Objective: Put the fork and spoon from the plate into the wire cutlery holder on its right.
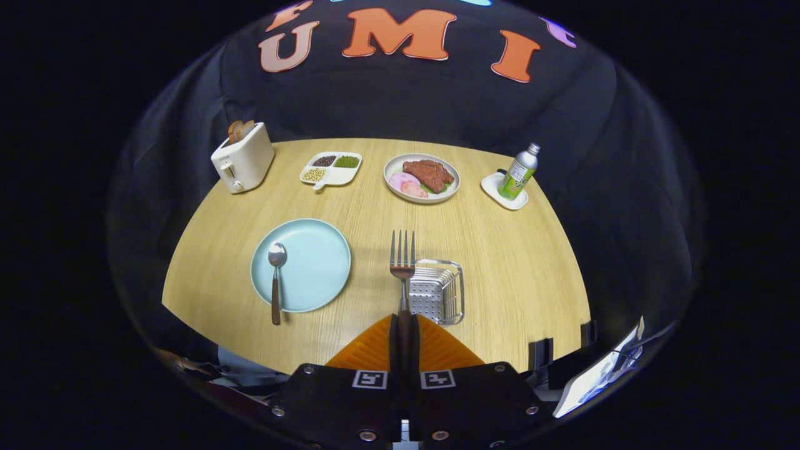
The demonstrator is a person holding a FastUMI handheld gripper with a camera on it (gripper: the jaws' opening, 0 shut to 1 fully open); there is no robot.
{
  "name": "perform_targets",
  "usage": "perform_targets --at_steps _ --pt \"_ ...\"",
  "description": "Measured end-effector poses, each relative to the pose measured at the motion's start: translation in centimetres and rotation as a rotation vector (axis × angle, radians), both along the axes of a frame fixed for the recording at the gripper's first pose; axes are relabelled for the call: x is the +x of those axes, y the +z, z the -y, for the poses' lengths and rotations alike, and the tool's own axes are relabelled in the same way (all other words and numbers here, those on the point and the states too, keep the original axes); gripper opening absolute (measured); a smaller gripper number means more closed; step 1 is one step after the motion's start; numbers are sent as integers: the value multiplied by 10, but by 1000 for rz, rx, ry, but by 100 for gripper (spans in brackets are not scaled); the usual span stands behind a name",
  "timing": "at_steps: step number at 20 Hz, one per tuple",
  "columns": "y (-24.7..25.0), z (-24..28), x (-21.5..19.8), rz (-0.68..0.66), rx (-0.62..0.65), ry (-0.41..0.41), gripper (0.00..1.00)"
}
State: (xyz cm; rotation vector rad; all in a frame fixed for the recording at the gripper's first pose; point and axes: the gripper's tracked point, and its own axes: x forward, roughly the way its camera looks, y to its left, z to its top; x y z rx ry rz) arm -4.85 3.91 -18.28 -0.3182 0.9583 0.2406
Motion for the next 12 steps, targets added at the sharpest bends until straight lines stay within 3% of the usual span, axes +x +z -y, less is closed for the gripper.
perform_targets --at_steps 12 --pt "-23 29 1 -286 -118 47 5"
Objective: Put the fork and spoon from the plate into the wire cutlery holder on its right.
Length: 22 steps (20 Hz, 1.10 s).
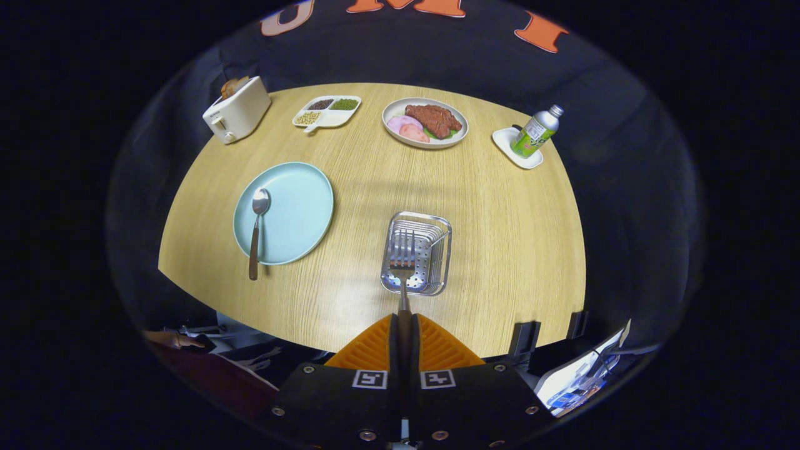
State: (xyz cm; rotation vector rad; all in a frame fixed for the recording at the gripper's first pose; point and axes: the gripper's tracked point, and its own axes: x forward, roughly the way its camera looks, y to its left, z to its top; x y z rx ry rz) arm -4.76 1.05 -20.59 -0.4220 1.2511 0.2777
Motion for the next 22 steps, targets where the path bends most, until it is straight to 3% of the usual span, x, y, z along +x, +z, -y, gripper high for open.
perform_targets --at_steps 7,19,22 --pt "-17 5 9 -108 -58 -21 5" --pt "-36 4 27 -165 -81 -50 5" --pt "-37 0 31 -155 -60 -72 10"
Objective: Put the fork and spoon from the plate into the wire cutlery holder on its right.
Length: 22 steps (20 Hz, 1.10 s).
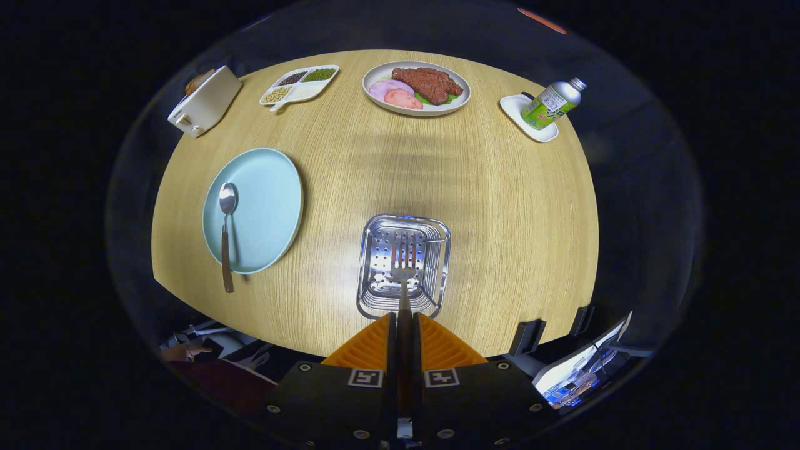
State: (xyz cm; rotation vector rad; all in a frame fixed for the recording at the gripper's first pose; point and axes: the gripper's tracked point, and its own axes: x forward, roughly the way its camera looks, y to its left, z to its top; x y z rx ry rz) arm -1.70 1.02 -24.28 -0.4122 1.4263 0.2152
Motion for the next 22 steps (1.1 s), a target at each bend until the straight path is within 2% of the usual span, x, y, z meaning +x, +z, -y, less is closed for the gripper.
perform_targets --at_steps 2,4,5,8,10,16,22 --pt "4 -4 3 16 25 -15 16" --pt "12 -7 10 56 39 -25 47" --pt "16 -10 13 81 44 -26 53" --pt "27 -31 21 150 80 -2 88" --pt "30 -53 21 189 115 26 99" --pt "14 -135 2 233 214 156 99" --pt "-16 -205 -20 232 309 222 99"
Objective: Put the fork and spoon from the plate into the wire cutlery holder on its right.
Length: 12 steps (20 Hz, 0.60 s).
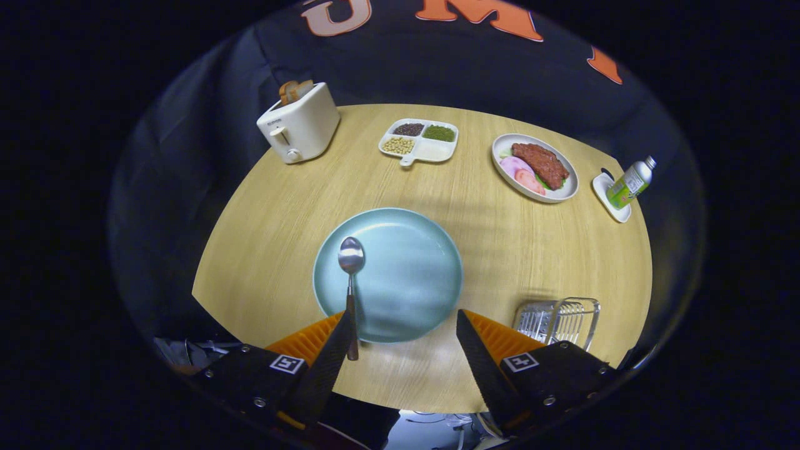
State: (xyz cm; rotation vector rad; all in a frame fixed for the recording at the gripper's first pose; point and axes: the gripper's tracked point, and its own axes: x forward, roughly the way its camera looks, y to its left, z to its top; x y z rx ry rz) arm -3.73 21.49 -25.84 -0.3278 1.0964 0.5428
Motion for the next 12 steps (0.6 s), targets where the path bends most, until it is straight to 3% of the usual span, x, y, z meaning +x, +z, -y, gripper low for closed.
perform_targets --at_steps 6,12 --pt "-35 -38 -13 3 23 35 99" --pt "-58 -53 -2 107 52 26 99"
